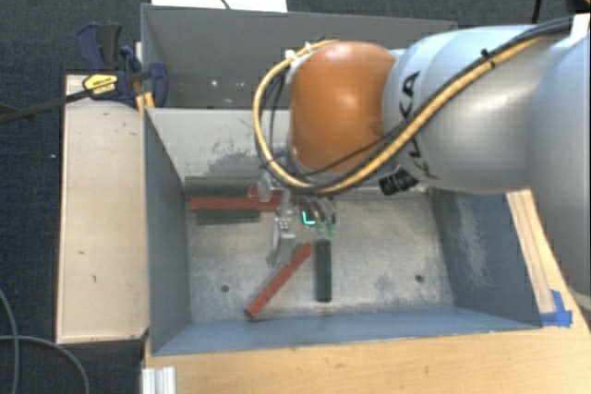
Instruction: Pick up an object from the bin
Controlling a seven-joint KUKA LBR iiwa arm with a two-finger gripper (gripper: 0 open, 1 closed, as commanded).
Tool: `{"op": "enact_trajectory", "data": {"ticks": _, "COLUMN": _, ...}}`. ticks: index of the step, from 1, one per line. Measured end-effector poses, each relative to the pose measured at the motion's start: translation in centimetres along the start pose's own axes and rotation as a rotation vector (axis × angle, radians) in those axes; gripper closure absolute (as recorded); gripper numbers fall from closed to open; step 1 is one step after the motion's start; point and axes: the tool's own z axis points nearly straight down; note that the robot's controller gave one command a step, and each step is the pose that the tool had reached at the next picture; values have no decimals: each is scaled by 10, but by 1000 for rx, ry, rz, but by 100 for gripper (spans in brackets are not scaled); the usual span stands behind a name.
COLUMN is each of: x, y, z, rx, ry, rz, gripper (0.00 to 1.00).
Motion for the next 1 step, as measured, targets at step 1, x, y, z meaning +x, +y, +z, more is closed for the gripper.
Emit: {"op": "enact_trajectory", "data": {"ticks": 1, "x": -2, "y": -1, "z": -4, "rx": -2, "ry": -7, "rz": 5, "gripper": 0}}
